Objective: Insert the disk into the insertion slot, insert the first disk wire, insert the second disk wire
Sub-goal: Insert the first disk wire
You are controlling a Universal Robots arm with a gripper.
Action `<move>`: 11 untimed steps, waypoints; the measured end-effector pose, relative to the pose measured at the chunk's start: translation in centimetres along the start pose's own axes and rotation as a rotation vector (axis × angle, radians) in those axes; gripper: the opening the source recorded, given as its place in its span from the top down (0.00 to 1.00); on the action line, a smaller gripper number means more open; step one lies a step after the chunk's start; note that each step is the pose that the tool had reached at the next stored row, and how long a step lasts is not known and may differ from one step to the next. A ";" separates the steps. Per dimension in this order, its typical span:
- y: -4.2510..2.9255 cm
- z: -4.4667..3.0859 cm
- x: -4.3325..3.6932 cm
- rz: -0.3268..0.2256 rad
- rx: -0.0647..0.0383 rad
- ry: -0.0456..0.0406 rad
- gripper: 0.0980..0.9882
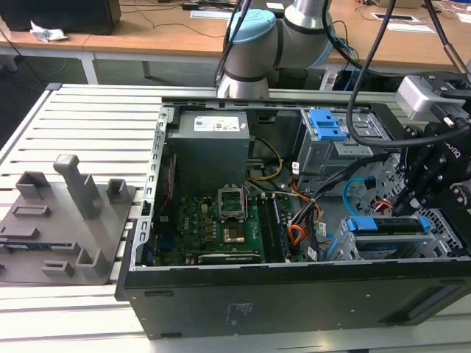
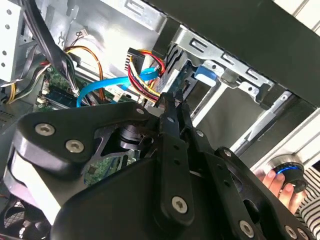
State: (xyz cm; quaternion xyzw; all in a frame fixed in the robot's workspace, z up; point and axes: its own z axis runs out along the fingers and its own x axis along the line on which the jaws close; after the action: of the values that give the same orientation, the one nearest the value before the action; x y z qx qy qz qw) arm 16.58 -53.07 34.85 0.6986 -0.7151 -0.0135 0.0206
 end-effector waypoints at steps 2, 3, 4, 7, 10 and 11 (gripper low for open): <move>-0.12 0.06 0.22 0.000 0.000 -0.0003 0.93; -0.16 0.09 0.22 0.000 0.000 -0.0002 0.93; -0.22 0.14 0.23 0.000 0.000 0.0001 0.93; -0.36 0.28 0.22 0.000 0.000 -0.0002 0.93; -0.40 0.44 0.24 0.000 0.000 -0.0001 0.93; -0.41 0.50 0.25 0.000 0.000 0.0000 0.93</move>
State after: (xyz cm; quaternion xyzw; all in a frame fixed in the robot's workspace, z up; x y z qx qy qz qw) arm 16.95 -53.33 34.33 0.6987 -0.7150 -0.0136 0.0206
